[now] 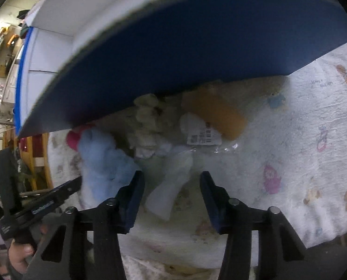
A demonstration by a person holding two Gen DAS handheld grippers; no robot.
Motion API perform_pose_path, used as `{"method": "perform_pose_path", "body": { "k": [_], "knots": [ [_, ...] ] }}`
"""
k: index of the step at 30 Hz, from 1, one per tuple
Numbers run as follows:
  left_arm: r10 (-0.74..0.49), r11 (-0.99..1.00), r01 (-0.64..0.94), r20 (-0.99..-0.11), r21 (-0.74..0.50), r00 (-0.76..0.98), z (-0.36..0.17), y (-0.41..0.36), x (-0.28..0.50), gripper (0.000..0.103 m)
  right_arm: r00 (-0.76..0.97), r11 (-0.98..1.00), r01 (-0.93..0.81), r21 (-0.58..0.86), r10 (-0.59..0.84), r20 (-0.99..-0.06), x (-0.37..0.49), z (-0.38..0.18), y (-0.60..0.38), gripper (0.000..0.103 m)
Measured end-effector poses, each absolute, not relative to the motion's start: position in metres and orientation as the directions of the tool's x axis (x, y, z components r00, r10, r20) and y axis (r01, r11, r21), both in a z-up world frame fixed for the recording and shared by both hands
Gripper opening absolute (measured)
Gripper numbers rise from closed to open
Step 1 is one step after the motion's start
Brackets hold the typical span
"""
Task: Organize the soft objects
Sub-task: 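Grasp the white sock with the right tool while the left tool grasps the beige scrunchie, then carry the sock and scrunchie over the box with both tools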
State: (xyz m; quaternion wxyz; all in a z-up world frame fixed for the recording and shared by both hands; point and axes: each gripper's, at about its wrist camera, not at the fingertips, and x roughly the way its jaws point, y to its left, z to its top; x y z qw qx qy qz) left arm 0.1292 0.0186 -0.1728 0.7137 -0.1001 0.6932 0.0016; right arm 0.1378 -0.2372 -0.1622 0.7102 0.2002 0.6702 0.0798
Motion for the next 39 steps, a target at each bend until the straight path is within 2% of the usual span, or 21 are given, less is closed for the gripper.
{"method": "perform_pose_path", "body": {
  "k": [1, 3, 4, 8, 16, 23, 32, 39],
  "knots": [
    [-0.134, 0.981, -0.137, -0.990, -0.139, 0.042, -0.173, 0.019, 0.129, 0.016, 0.084, 0.909, 0.153, 0.388, 0.379, -0.921, 0.137, -0.162, -0.238, 0.034],
    [-0.132, 0.982, -0.131, -0.990, -0.137, 0.048, -0.174, 0.019, 0.130, 0.013, 0.076, 0.917, 0.139, 0.373, 0.366, -0.928, 0.136, -0.163, -0.236, 0.030],
    [-0.132, 0.983, -0.126, -0.990, -0.137, 0.051, -0.174, 0.020, 0.130, 0.011, 0.076, 0.919, 0.132, 0.371, 0.364, -0.928, 0.135, -0.163, -0.235, 0.021],
    [-0.107, 0.987, -0.113, -0.991, -0.115, 0.075, -0.168, 0.019, 0.128, 0.010, 0.099, 0.926, 0.106, 0.363, 0.354, -0.930, 0.129, -0.157, -0.232, 0.014],
    [-0.009, 0.990, -0.137, -0.979, -0.038, 0.202, -0.133, 0.038, 0.107, 0.010, 0.204, 0.933, 0.079, 0.352, 0.331, -0.921, 0.106, -0.126, -0.235, 0.013],
    [0.014, 0.987, -0.158, -0.944, -0.040, 0.329, -0.086, 0.048, 0.096, 0.010, 0.361, 0.927, 0.032, 0.374, 0.338, -0.869, 0.083, -0.087, -0.242, 0.012],
    [0.077, 0.990, -0.139, -0.821, -0.003, 0.566, -0.021, 0.031, 0.073, 0.010, 0.534, 0.922, -0.058, 0.383, 0.353, -0.768, 0.071, -0.039, -0.244, 0.012],
    [0.051, 0.998, -0.060, -0.746, 0.014, 0.664, 0.016, 0.008, 0.080, 0.010, 0.588, 0.921, -0.076, 0.383, 0.351, -0.728, 0.086, -0.022, -0.244, 0.012]
  ]
}}
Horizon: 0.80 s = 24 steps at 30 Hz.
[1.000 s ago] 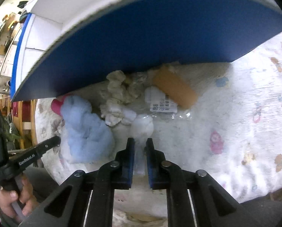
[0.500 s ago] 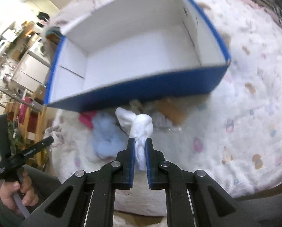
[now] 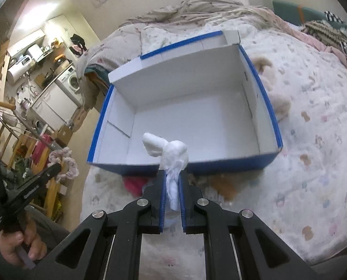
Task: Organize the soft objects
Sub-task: 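Carry the sock and scrunchie over the box with both tools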
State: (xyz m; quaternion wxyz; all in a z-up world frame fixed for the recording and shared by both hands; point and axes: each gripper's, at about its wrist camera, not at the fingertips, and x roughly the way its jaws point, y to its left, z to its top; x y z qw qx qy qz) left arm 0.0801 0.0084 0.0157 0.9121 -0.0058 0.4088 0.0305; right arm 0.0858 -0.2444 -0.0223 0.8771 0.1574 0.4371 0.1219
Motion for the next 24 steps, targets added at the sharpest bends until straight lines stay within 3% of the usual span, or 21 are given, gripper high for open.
{"method": "perform_pose_path", "body": {
  "k": [12, 24],
  "knots": [
    [0.001, 0.996, 0.065, -0.743, 0.060, 0.669, 0.036, -0.036, 0.145, 0.010, 0.615, 0.936, -0.091, 0.340, 0.322, -0.720, 0.142, -0.007, -0.246, 0.012],
    [-0.025, 0.990, 0.121, -0.765, 0.069, 0.644, -0.019, -0.061, 0.202, 0.010, 0.565, 0.941, -0.029, 0.337, 0.293, -0.771, 0.201, -0.052, -0.249, 0.012]
  ]
}}
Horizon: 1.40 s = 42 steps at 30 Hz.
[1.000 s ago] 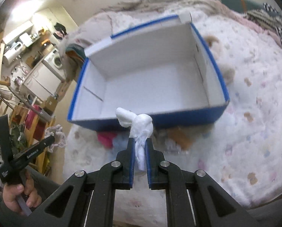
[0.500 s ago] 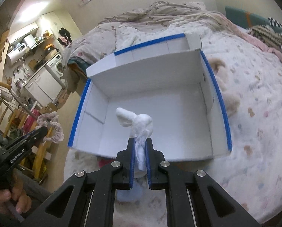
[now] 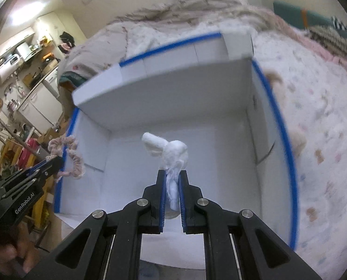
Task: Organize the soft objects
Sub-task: 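Carry the sock and scrunchie over the box with both tools, then open the right tool to drop the sock while the left tool drops the scrunchie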
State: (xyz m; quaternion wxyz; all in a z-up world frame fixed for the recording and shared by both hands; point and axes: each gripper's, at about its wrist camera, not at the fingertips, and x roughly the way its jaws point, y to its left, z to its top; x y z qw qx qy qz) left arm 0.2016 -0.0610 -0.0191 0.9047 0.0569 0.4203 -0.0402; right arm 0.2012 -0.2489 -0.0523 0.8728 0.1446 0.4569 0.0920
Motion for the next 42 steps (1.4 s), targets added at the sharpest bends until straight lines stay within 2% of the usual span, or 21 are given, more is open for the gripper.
{"method": "perform_pose_path", "body": {
  "k": [15, 20, 30, 36, 39, 41, 42],
  "knots": [
    [-0.022, 0.985, 0.152, -0.829, 0.076, 0.558, -0.069, -0.074, 0.223, 0.010, 0.444, 0.965, -0.025, 0.261, 0.245, -0.862, 0.225, -0.096, -0.234, 0.012],
    [-0.040, 0.992, 0.124, -0.853, 0.029, 0.520, -0.078, -0.068, 0.230, 0.010, 0.409, 0.968, -0.011, 0.249, 0.232, -0.883, 0.228, -0.105, -0.236, 0.012],
    [-0.024, 0.990, 0.129, -0.839, 0.056, 0.544, -0.078, -0.069, 0.226, 0.010, 0.399, 0.976, -0.008, 0.216, 0.201, -0.895, 0.229, -0.107, -0.236, 0.013],
    [-0.025, 0.989, 0.135, -0.838, 0.059, 0.545, -0.077, -0.072, 0.224, 0.010, 0.401, 0.968, 0.004, 0.250, 0.227, -0.887, 0.227, -0.106, -0.238, 0.014],
    [-0.020, 0.989, 0.133, -0.839, 0.063, 0.543, -0.077, -0.071, 0.225, 0.011, 0.417, 0.964, 0.000, 0.265, 0.241, -0.876, 0.226, -0.100, -0.243, 0.033],
    [-0.023, 0.990, 0.130, -0.843, 0.056, 0.537, -0.078, -0.071, 0.225, 0.011, 0.435, 0.965, 0.003, 0.263, 0.235, -0.869, 0.225, -0.096, -0.244, 0.073],
    [-0.025, 0.990, 0.129, -0.845, 0.052, 0.534, -0.078, -0.070, 0.226, 0.011, 0.448, 0.964, 0.005, 0.265, 0.234, -0.863, 0.224, -0.093, -0.245, 0.076]
  ]
}}
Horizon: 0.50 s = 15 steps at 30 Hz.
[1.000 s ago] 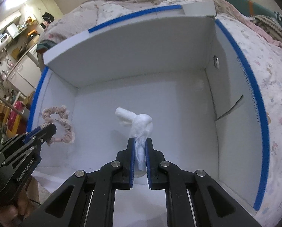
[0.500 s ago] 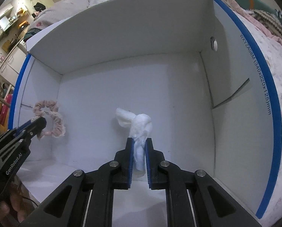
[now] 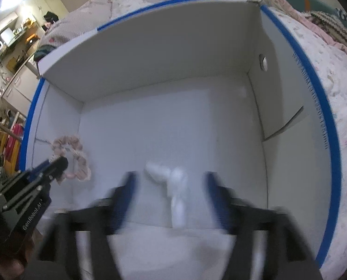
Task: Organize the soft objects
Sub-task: 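Open the right tool to drop the sock while the left tool drops the scrunchie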
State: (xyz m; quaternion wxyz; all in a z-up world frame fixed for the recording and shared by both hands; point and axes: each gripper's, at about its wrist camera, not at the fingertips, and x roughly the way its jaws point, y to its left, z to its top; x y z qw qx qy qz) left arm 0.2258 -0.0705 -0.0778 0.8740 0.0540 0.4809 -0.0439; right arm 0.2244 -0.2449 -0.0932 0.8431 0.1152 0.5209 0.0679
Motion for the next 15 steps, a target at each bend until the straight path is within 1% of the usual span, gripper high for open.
{"method": "perform_pose_path", "body": {
  "k": [1, 4, 7, 9, 11, 13, 15],
  "knots": [
    [-0.023, 0.991, 0.126, -0.847, 0.053, 0.532, -0.078, -0.070, 0.226, 0.012, 0.460, 0.963, 0.003, 0.270, 0.238, -0.856, 0.224, -0.091, -0.246, 0.076],
    [-0.016, 0.990, 0.125, -0.848, 0.060, 0.529, -0.077, -0.071, 0.225, 0.021, 0.458, 0.951, -0.016, 0.309, 0.282, -0.843, 0.226, -0.089, -0.248, 0.076],
    [-0.014, 0.990, 0.125, -0.846, 0.062, 0.533, -0.075, -0.072, 0.225, 0.027, 0.459, 0.949, -0.019, 0.314, 0.288, -0.841, 0.225, -0.089, -0.247, 0.076],
    [-0.017, 0.991, 0.121, -0.842, 0.058, 0.540, -0.073, -0.071, 0.224, 0.035, 0.453, 0.949, -0.018, 0.314, 0.288, -0.844, 0.226, -0.090, -0.246, 0.076],
    [-0.016, 0.992, 0.114, -0.834, 0.056, 0.551, -0.069, -0.071, 0.223, 0.052, 0.448, 0.945, -0.013, 0.326, 0.297, -0.843, 0.228, -0.091, -0.244, 0.076],
    [-0.011, 0.993, 0.106, -0.825, 0.060, 0.565, -0.066, -0.069, 0.222, 0.057, 0.452, 0.946, -0.016, 0.322, 0.295, -0.842, 0.229, -0.091, -0.241, 0.076],
    [-0.009, 0.993, 0.101, -0.817, 0.060, 0.576, -0.062, -0.069, 0.221, 0.058, 0.461, 0.947, -0.017, 0.321, 0.292, -0.838, 0.228, -0.088, -0.240, 0.076]
  ]
}}
